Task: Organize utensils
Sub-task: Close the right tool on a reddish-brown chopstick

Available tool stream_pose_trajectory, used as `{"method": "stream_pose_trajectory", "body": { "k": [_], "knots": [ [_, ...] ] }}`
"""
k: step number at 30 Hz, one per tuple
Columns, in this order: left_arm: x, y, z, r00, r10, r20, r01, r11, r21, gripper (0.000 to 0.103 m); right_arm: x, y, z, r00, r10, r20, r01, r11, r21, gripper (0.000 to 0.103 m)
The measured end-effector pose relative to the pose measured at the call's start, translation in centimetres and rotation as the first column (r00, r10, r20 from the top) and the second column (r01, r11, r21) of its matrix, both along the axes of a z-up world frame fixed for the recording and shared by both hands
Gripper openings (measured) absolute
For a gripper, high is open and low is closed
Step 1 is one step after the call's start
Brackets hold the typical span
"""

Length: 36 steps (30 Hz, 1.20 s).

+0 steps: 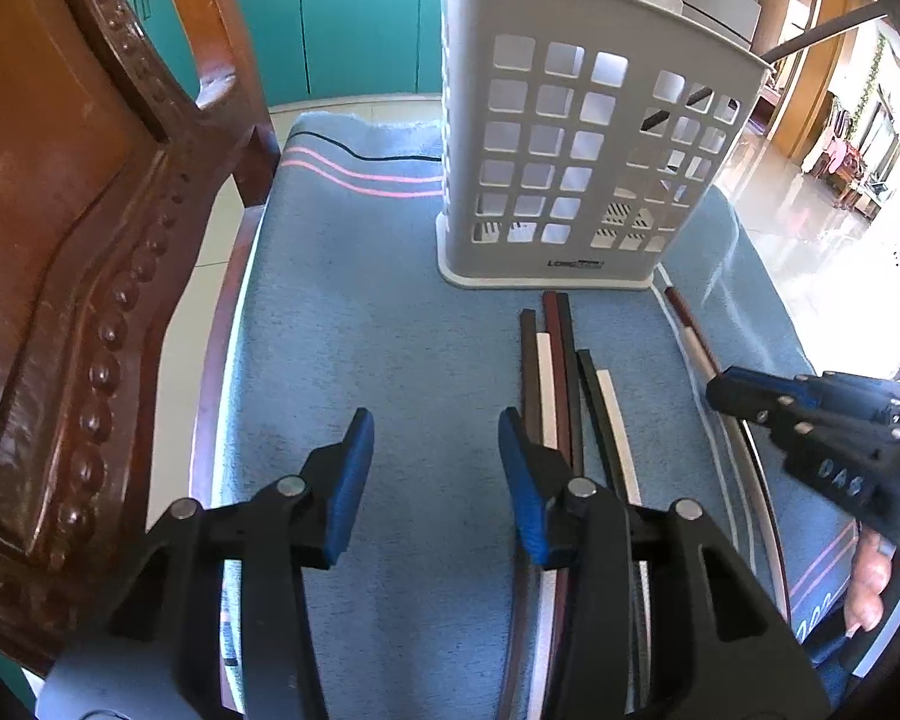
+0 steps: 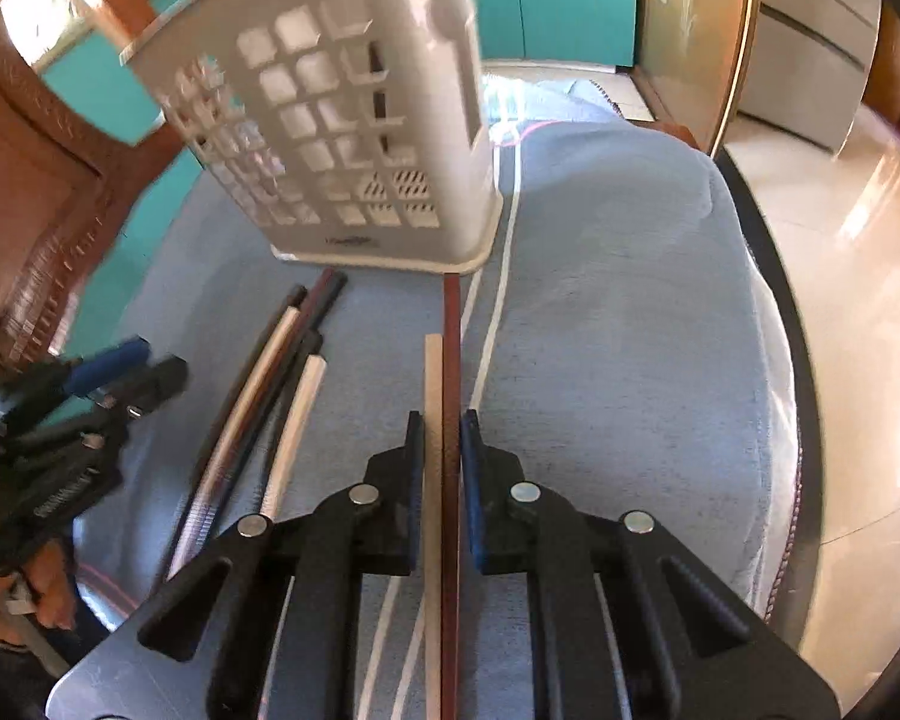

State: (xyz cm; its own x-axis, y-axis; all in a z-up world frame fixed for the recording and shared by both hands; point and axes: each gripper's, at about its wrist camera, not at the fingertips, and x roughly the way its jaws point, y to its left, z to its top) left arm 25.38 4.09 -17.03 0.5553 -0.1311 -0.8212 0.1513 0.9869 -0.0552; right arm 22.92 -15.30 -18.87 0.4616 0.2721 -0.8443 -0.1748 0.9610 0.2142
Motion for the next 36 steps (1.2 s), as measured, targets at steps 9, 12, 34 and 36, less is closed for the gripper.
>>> {"method": "stream_pose_trajectory", "body": {
  "k": [9, 12, 34, 36],
  "knots": [
    [-0.1, -1.1, -0.5, 1.0, -0.016, -0.004, 0.016, 1.0, 0.015, 0.046, -0.1, -1.7, 0.6, 0.998, -0.028, 0.048, 0.03, 0.998, -0.053, 0.013],
    [-0.2, -1.4, -0.7, 1.0, -0.021, -0.006, 0.021, 1.0, 0.017, 0.047, 0.1, -1.8, 0.0, 0.999, -0.032, 0.044, 0.036, 0.995, -0.092, 0.019],
    [-1.4, -2.8, 0.4, 0.993, -0.074, 0.09, 0.075, 0.997, 0.002, 0.05, 0.2, -1.4, -0.2, 0.999, -0.037, 0.03, 0.04, 0.992, -0.12, 0.016],
    [-1.5, -2.9, 0.4, 0.993, -0.078, 0.091, 0.077, 0.997, 0.005, 0.05, 0.4, -1.0, -0.6, 0.999, -0.027, 0.023, 0.029, 0.992, -0.126, 0.017]
  ]
}}
